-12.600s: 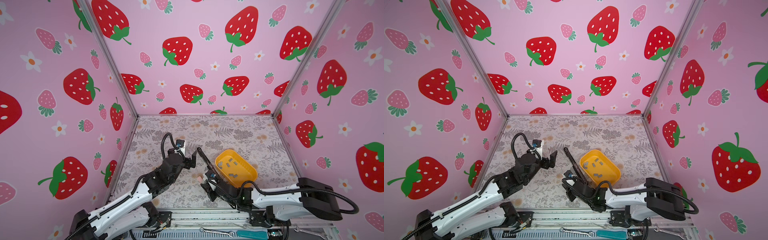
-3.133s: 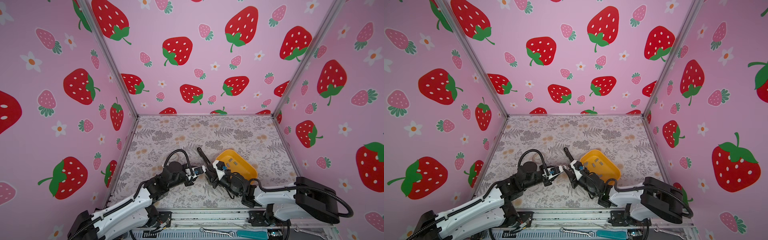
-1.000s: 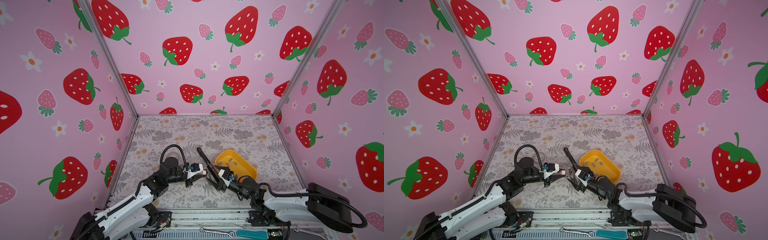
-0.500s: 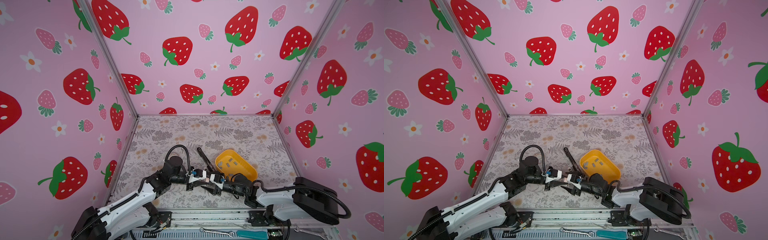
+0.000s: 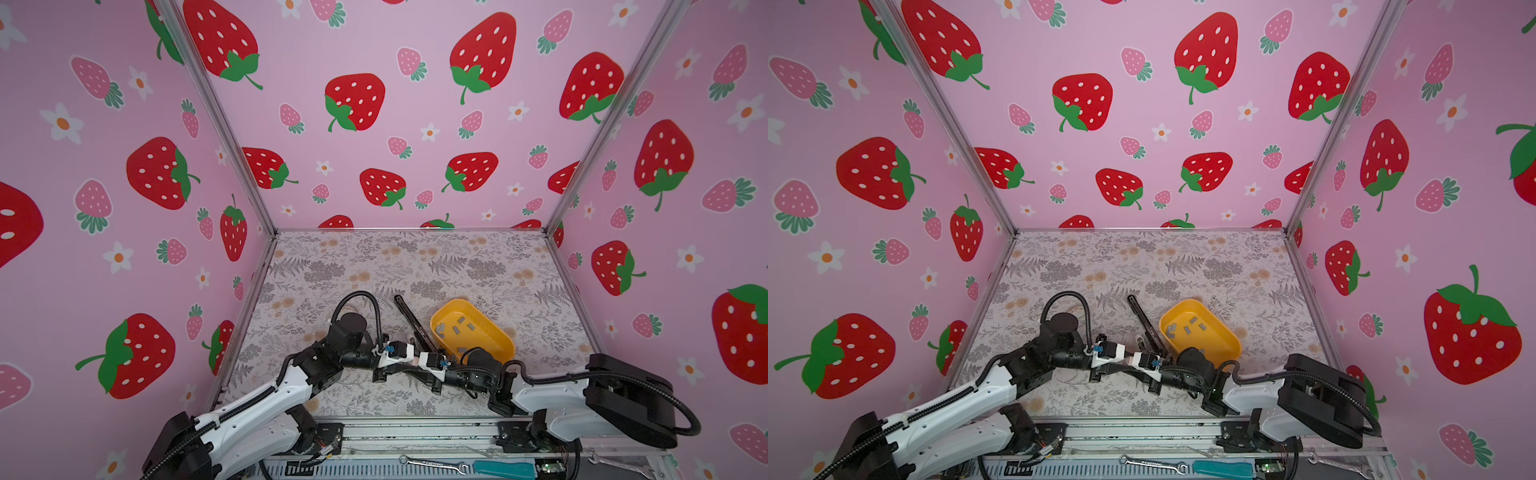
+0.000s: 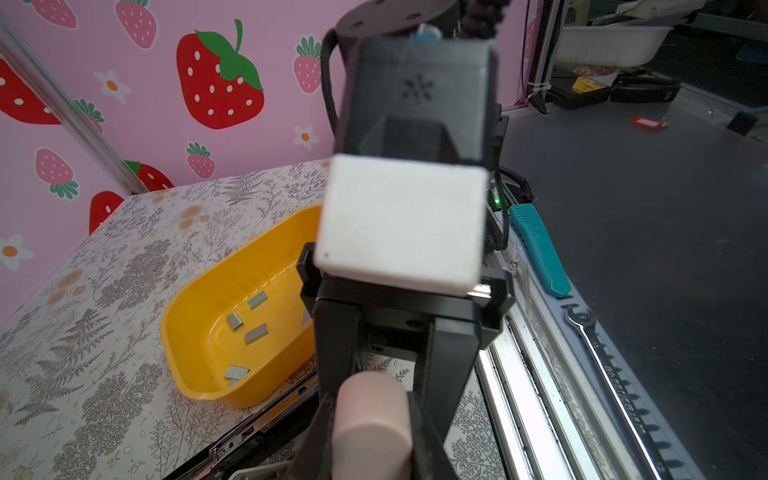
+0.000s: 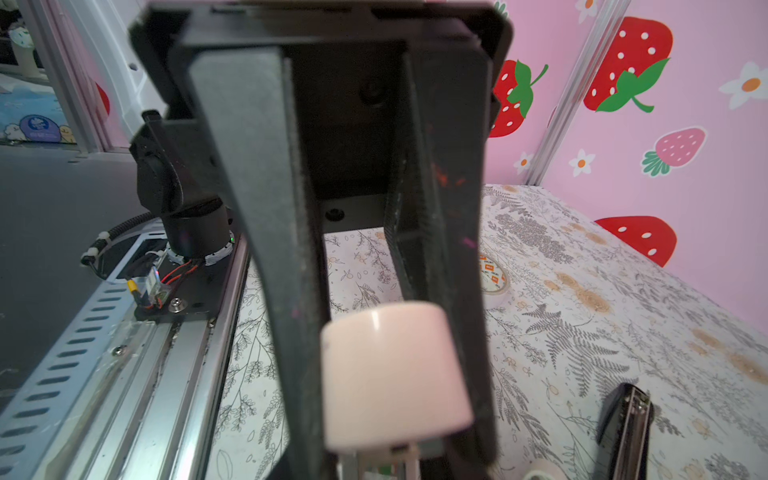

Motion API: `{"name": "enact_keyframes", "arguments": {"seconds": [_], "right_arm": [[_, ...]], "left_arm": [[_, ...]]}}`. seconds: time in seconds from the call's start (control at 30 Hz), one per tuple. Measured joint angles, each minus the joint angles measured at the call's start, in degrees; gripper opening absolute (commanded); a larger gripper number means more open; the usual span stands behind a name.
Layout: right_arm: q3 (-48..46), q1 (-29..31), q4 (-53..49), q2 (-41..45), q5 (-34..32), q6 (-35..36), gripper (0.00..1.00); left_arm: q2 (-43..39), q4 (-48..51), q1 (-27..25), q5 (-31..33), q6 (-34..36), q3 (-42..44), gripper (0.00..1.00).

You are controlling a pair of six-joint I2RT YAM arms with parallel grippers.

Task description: Load the staples into the stapler

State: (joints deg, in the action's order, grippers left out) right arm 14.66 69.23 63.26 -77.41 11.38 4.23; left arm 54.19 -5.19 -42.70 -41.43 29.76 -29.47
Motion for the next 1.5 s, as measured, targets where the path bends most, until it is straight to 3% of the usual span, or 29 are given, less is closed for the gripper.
{"name": "enact_keyframes", "arguments": {"seconds": [0.03,0.07,0.1,0.43,0.57,0.73,0.87,1.07,1.5], "right_arm": [[0.00,-0.04,0.09,-0.04,-0.33,-0.09,0.16],[0.00,-0.02,0.11,-0.09,-0.90,-0.37,0.15],[0.02,-0.02,0.11,-0.20,-1.66,-0.83,0.13],[0.50,1.01,-3.45,-0.92,-16.61,-12.39,0.01],[1.22,2.82,-8.39,0.26,-23.30,-18.08,0.00],[4.39,7.15,-17.33,3.30,-31.10,-23.02,0.00],[8.59,11.65,-24.22,3.78,-36.04,-26.25,0.00],[14.73,14.75,-31.39,-1.07,-39.06,-30.21,0.00],[22.75,14.67,-41.59,-12.37,-41.59,-36.98,0.00]], "left_arm": [[0.00,-0.63,-0.13,0.92,-0.57,0.15,0.18],[0.00,-1.38,-0.24,1.84,-1.40,0.42,0.72],[0.00,-1.86,-0.35,2.60,-1.84,0.63,0.99],[-2.29,-8.76,-0.02,22.25,-12.59,1.99,0.99],[-5.38,-12.17,0.02,35.28,-18.95,4.61,0.99],[-9.46,-10.54,1.90,55.95,-30.05,5.66,0.99],[-11.28,-9.86,6.45,65.64,-34.95,7.54,0.99],[-12.44,-9.84,10.60,69.59,-37.48,15.02,0.99],[-23.91,-17.00,15.06,65.31,-41.07,26.91,0.99]]}}
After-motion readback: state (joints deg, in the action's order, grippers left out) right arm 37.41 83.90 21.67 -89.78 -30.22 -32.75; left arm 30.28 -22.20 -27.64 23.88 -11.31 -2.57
